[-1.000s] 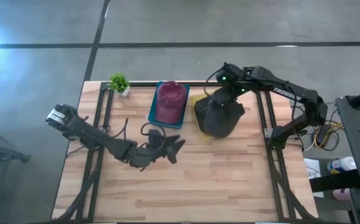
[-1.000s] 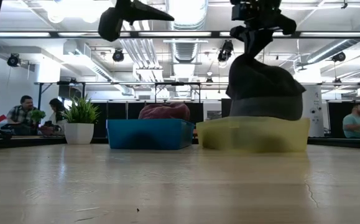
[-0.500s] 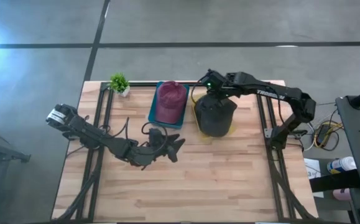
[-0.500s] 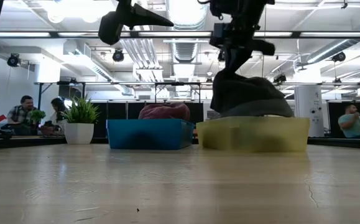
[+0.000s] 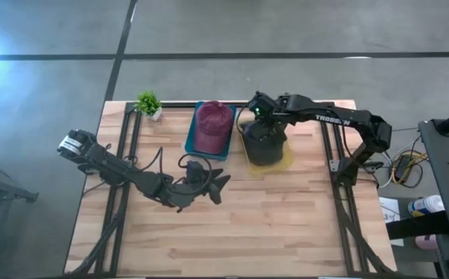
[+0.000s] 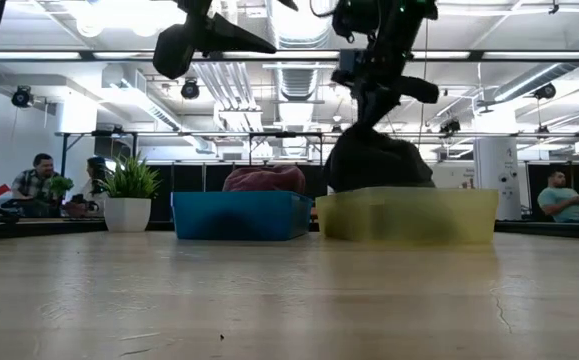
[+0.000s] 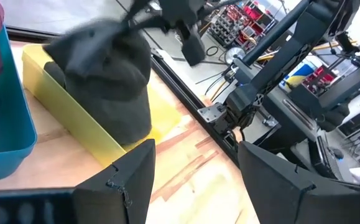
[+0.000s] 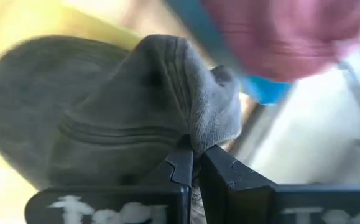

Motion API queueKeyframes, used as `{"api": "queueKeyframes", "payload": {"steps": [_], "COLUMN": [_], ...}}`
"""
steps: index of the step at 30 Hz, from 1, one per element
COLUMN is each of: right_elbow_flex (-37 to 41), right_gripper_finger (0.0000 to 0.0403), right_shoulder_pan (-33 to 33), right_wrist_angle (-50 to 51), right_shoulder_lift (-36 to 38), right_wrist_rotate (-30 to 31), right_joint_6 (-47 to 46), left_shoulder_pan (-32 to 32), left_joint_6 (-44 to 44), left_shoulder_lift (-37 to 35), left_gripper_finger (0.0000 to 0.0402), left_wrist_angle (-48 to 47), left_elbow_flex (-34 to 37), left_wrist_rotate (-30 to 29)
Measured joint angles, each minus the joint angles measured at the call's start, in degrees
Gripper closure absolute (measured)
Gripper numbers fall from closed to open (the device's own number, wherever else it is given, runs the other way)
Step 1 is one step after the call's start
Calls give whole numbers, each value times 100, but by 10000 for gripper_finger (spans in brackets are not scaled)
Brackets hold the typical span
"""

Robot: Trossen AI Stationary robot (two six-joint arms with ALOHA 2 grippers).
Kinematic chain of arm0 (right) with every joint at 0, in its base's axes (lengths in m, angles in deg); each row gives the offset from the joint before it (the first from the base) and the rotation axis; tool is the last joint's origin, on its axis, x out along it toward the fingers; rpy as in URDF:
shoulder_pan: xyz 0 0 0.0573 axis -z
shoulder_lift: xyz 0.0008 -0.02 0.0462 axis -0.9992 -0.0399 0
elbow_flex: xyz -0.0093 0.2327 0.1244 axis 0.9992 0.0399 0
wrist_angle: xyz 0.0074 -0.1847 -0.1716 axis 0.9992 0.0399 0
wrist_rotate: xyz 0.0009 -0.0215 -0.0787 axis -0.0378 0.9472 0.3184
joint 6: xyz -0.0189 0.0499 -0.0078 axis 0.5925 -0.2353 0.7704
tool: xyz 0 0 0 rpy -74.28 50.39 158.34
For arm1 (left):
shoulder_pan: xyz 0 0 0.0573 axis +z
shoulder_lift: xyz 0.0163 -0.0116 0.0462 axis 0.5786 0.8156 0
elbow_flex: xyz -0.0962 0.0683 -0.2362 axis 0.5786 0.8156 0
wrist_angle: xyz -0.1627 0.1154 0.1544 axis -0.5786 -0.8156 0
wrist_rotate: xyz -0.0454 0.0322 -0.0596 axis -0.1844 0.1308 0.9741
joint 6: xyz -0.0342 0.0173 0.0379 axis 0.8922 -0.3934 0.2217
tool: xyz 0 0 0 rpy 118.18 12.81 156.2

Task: Pick & Place hat
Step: Put the black cap into the yellow bin

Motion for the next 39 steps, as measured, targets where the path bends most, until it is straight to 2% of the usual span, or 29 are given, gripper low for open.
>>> {"api": "queueKeyframes", "payload": {"steps": [4,13,18,24,30,33,36,39], "right_elbow_flex": [409,886,861,840,842,842,848,860], "right_gripper_finger": [394,379,338,267,199,174,157,147], "right_shoulder_pan": [-4,189,390,521,516,520,542,658], "right_wrist_angle": [20,-1113,-1183,-1146,-838,-774,-727,-711], "right_shoulder_lift": [0,9,12,57,206,405,619,863], "right_wrist_rotate": [-354,-250,-388,-967,-1294,-1406,-1255,-1228], "right_joint_6": [-328,-1265,-1705,-2311,-2631,-2702,-2693,-2743], "left_shoulder_pan": [0,0,0,98,758,1121,1478,1881], "left_joint_6": [-2,118,302,281,-121,-511,-862,-949], "left_shoulder_lift": [0,0,0,0,26,75,140,259], "left_gripper_finger": [179,179,179,179,179,179,179,179], "left_wrist_angle": [-4,2,5,104,104,35,-49,-35], "left_elbow_flex": [0,0,0,-72,-286,-338,-350,-350], "left_wrist_rotate": [11,15,74,125,1250,1400,1516,2086]}}
